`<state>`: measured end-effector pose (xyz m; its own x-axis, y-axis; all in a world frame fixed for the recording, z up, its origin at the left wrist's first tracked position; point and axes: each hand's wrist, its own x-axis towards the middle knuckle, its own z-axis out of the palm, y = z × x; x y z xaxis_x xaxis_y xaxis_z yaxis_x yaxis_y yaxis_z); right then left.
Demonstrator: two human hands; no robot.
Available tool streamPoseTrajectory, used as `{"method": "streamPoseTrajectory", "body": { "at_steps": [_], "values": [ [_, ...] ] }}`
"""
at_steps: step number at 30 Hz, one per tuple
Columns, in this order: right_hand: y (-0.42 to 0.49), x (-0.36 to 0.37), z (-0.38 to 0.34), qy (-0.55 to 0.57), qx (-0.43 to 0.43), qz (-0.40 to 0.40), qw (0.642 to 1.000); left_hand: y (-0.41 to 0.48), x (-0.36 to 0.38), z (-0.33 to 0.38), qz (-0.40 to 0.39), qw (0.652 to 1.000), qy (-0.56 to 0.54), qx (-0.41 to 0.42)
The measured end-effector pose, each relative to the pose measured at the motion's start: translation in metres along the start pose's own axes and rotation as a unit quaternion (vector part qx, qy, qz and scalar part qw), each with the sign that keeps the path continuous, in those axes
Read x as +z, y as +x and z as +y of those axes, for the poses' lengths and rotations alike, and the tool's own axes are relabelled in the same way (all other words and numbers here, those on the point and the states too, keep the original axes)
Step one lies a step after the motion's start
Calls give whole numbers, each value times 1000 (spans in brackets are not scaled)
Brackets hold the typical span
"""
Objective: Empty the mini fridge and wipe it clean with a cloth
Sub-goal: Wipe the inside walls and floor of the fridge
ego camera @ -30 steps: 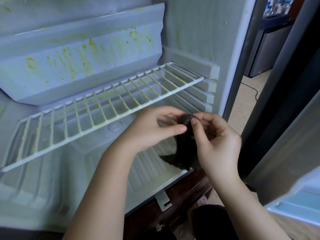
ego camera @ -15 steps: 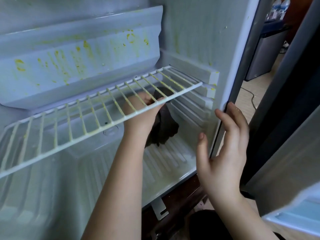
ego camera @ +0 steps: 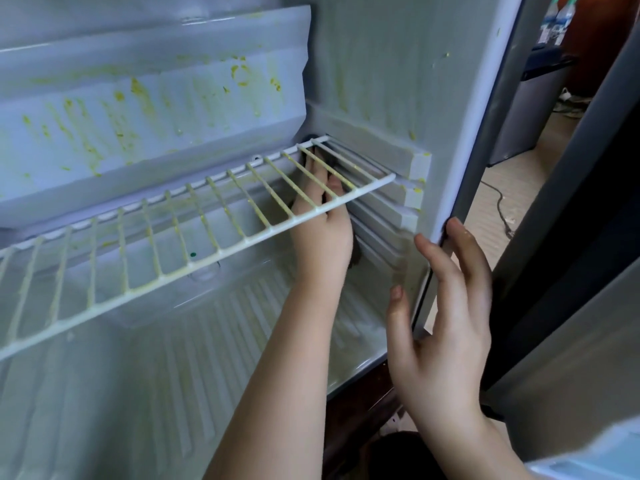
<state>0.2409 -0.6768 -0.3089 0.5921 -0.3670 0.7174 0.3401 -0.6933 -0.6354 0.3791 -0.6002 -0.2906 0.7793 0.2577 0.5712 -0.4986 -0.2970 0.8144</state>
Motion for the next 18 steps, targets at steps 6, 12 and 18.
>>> {"method": "streamPoseTrajectory", "body": {
  "at_steps": [6,12,18],
  "values": [
    [-1,0,-2,8,5,11,1000,-29,-4,16,-45,999,3,28],
    [-2,1,-3,11,13,17,1000,-54,-8,31,-97,989,-4,115],
    [-1,1,-2,6,9,25,1000,-24,-12,14,-111,994,19,11]
  ]
}}
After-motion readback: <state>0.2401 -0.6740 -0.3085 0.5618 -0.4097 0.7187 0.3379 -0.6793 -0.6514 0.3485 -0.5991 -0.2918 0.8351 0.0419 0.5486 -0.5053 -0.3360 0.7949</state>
